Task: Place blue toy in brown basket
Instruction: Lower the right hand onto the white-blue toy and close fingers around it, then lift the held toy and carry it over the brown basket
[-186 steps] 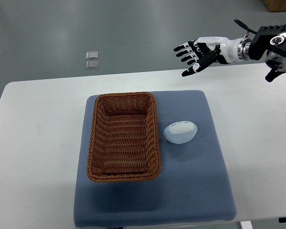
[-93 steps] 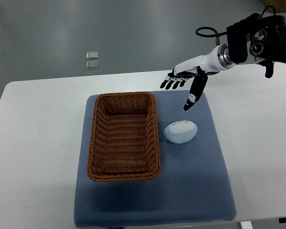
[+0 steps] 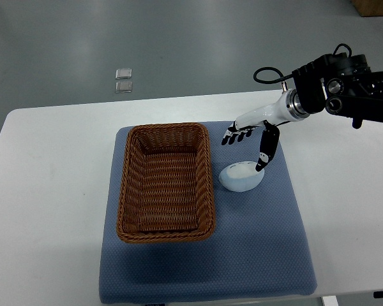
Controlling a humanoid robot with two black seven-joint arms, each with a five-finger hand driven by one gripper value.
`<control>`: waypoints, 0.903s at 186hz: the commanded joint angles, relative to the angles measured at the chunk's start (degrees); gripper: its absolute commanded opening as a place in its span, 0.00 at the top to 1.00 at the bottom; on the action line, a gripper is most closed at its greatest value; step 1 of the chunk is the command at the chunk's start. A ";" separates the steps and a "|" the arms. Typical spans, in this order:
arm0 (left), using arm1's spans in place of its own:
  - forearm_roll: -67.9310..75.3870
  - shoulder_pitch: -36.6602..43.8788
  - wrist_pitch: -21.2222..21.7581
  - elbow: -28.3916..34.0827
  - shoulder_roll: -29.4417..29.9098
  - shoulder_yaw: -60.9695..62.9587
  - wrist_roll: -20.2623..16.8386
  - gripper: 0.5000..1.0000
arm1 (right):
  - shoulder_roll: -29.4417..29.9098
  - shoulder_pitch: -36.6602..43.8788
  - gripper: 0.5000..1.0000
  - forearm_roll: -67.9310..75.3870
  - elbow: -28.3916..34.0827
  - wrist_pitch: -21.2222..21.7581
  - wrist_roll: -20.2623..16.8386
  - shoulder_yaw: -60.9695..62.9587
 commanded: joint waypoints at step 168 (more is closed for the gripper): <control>0.00 0.18 0.53 0.35 0.00 0.18 0.01 0.00 | 1.83 -8.15 0.31 -1.20 -2.24 -6.44 -0.26 0.20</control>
